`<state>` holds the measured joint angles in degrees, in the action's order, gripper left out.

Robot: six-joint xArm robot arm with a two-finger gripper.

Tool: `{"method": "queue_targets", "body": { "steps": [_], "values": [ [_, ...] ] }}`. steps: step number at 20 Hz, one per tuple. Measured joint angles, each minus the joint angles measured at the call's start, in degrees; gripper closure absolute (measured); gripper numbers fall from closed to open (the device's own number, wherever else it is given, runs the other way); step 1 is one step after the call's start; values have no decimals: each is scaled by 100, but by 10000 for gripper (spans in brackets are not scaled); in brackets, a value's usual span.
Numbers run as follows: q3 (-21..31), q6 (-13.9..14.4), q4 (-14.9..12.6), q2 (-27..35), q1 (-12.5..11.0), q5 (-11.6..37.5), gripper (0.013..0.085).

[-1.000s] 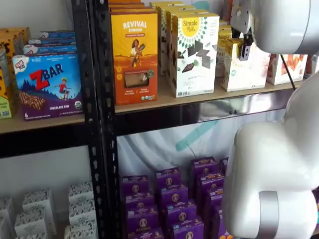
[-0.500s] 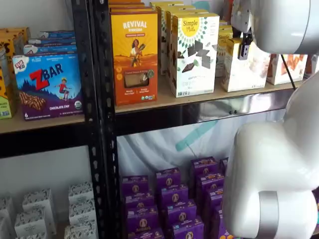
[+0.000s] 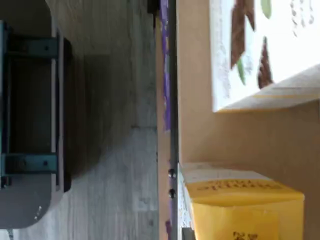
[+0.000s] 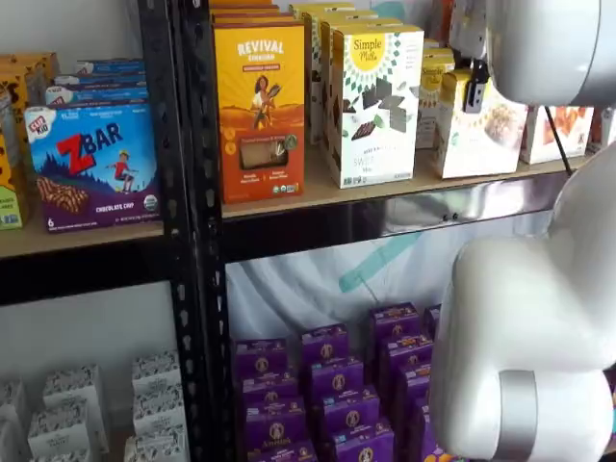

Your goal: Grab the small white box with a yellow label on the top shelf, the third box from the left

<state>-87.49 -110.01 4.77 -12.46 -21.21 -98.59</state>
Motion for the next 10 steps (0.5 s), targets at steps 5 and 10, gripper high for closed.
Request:
{"method": "queue_targets", "body": {
  "steps": [5, 10],
  "values": [
    [-4, -56, 152, -222, -114, -519, 690],
    [1, -84, 273, -427, -194, -989, 690]
  ]
}}
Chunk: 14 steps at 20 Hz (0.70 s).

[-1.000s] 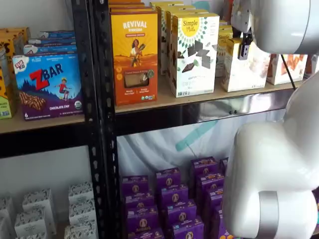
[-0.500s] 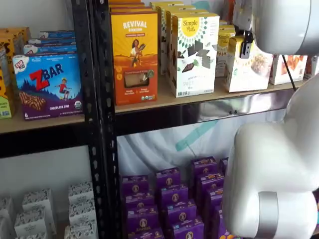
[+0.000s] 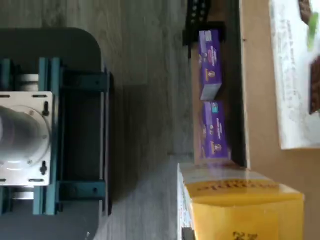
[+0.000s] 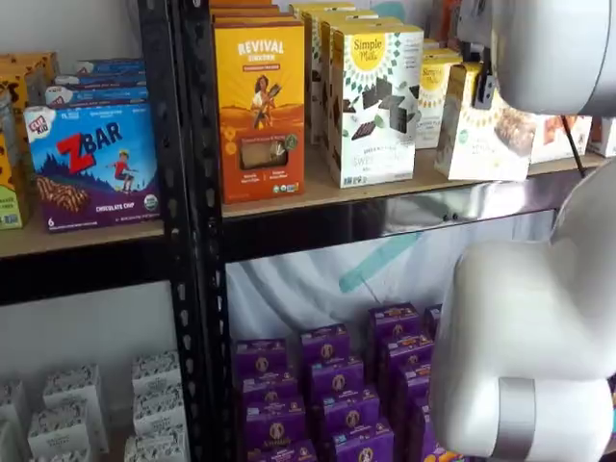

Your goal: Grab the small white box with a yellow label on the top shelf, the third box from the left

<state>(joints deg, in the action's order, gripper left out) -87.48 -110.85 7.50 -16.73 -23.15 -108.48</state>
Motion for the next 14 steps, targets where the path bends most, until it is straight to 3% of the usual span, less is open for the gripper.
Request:
{"method": "queue_targets", "body": {
  "steps": [5, 14],
  "values": [
    [136, 71, 51, -316, 36, -359, 690],
    [631, 223, -160, -947, 245, -521, 690]
  ]
}}
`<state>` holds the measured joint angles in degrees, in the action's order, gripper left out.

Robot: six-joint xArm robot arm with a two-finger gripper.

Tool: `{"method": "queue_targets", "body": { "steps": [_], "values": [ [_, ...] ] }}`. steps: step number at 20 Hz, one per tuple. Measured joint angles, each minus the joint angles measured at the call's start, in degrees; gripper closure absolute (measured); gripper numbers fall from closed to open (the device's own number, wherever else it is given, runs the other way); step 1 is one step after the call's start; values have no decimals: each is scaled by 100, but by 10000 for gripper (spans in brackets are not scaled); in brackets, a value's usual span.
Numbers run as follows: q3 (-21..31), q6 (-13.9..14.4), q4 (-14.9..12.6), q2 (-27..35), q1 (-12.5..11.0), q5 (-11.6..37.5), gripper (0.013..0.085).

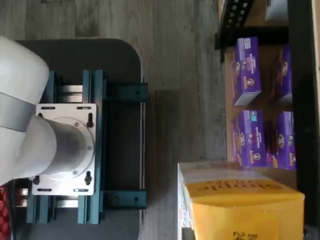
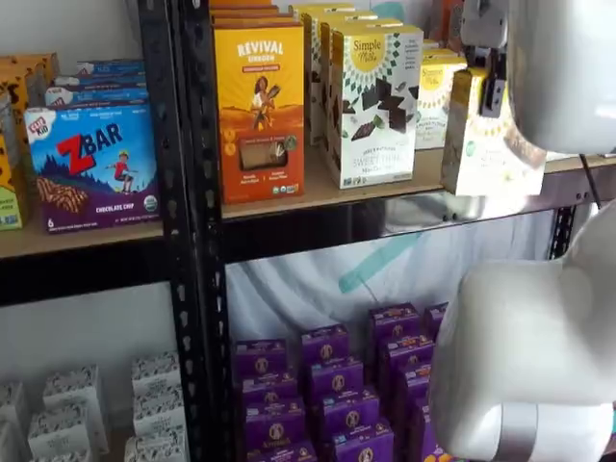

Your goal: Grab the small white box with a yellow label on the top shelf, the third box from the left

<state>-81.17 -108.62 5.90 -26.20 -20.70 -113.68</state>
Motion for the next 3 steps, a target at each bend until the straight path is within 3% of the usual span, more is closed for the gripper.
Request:
{"method": "queue_targets", "body": {
  "steps": [3],
  "values": [
    [168, 19, -5, -181, 18, -33, 690]
  ]
}}
